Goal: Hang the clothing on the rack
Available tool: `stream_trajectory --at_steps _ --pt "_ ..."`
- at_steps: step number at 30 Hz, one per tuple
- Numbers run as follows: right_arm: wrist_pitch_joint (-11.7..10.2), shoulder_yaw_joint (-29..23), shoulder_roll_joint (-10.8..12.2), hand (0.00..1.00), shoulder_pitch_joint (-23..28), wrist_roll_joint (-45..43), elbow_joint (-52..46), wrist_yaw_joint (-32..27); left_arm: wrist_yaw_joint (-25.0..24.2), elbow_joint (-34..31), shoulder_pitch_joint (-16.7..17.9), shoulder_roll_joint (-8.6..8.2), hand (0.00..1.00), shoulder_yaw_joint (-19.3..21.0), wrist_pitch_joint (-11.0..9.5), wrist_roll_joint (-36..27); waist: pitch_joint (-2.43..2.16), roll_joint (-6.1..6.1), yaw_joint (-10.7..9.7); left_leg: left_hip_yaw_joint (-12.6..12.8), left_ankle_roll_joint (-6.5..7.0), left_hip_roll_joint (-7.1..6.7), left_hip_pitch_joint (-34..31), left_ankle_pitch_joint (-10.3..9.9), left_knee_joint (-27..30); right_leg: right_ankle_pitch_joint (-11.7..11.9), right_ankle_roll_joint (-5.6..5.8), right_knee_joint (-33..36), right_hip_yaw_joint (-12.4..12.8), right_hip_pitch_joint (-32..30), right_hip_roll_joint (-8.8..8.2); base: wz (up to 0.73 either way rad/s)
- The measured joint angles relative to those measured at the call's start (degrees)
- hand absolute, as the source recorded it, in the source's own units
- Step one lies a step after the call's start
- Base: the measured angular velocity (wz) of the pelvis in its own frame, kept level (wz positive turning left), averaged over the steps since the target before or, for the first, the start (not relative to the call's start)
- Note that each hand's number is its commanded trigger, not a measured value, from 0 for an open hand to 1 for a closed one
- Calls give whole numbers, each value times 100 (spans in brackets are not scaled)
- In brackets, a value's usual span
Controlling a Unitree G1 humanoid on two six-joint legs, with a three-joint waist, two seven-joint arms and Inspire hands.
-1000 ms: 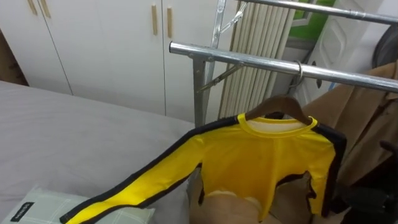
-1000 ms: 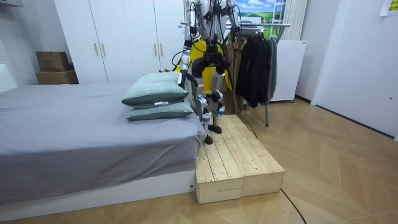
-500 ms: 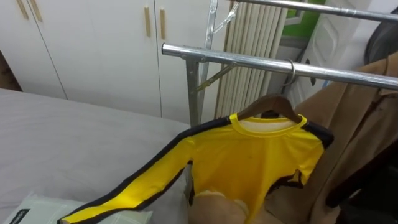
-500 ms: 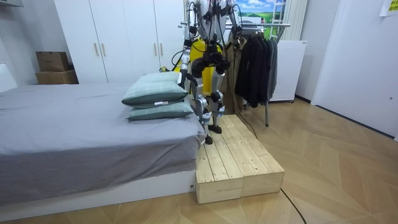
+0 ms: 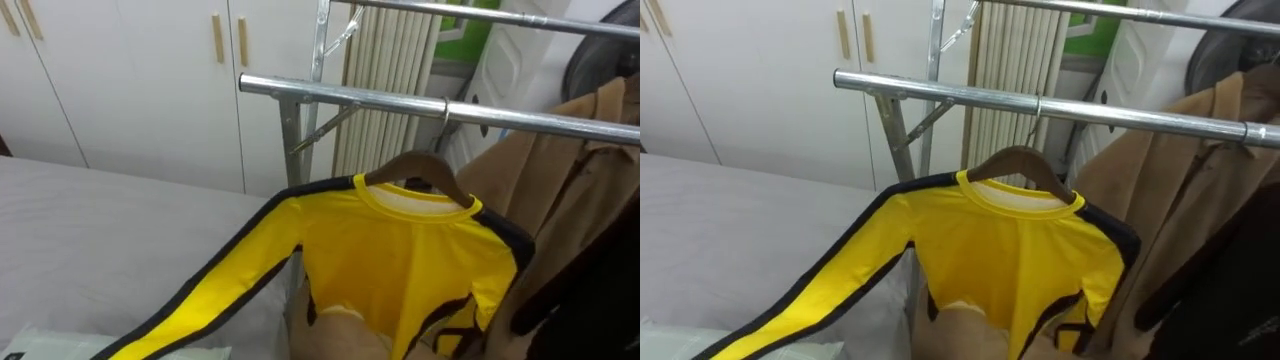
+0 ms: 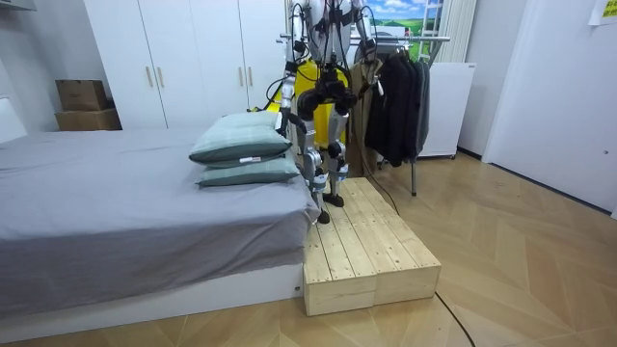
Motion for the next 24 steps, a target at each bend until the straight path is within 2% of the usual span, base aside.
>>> stream_trajectory --at_steps 5,9,14,16,24 --pt "-11 56 14 0 69 -43 159 53 0 28 -1 -8 0 24 0 1 10 22 -7 48 -21 23 -13 -13 -13 -2 -23 9 -23 -37 24 -5" --pt "-20 68 15 0 82 -275 247 236 2 29 -6 -7 0 28 -39 18 10 37 -25 -90 -29 22 -50 -12 -8 -23 -50 29 -146 -45 -15 15" --pt "-45 478 8 0 60 -733 95 526 2 11 -41 0 0 17 -59 15 -1 54 37 -143 -40 20 -92 -4 36 -27 -55 16 -172 -74 -22 3" --pt "-75 716 4 0 62 -847 89 728 5 9 -50 0 0 -114 -80 16 5 96 119 -167 -40 22 -62 -5 42 -28 -54 -8 -179 -23 -28 7" --pt "-196 1248 17 0 -101 -1297 296 1195 5 29 -128 9 0 -424 -84 23 13 175 157 -300 -24 0 -85 -12 92 -48 -42 3 -301 4 -87 6"
